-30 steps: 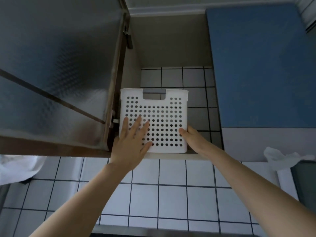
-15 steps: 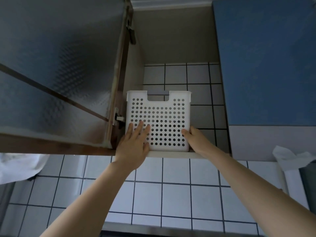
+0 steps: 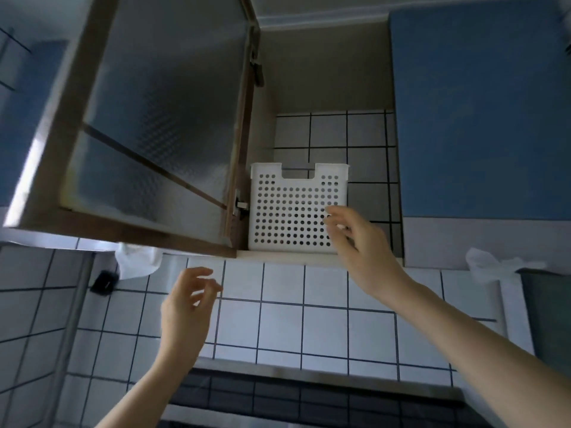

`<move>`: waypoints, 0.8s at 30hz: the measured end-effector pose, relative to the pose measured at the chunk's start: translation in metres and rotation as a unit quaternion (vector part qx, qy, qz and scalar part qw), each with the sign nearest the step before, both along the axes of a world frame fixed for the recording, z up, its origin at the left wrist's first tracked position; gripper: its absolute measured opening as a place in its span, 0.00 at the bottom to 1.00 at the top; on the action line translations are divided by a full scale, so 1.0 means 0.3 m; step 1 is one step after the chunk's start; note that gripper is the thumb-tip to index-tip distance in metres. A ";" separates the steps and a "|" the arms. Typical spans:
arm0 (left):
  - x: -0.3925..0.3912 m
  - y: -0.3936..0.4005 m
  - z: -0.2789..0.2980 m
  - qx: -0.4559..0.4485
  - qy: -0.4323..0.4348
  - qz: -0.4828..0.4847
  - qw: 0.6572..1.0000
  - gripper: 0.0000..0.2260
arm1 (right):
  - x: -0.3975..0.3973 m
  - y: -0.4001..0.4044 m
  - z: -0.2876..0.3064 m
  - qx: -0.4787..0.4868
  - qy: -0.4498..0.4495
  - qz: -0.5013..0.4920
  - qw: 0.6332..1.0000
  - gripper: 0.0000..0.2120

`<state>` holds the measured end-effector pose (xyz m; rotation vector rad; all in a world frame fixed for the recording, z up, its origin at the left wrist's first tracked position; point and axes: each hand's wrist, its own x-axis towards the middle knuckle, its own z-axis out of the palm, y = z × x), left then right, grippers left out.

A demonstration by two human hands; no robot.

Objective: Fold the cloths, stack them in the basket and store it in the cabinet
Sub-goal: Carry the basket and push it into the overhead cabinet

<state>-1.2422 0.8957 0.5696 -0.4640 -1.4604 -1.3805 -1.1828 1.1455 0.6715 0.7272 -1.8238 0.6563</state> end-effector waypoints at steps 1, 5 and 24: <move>0.022 -0.030 -0.015 0.013 0.002 0.012 1.000 0.07 | 0.043 -0.024 0.001 0.008 0.012 0.015 1.000 0.17; 0.114 -0.151 0.001 0.088 0.011 0.045 0.995 0.02 | 0.208 -0.143 0.050 0.069 0.075 0.073 0.992 0.16; 0.226 -0.254 0.110 -0.045 0.037 0.018 0.998 0.13 | 0.330 -0.708 0.276 0.408 0.302 -0.145 0.849 0.24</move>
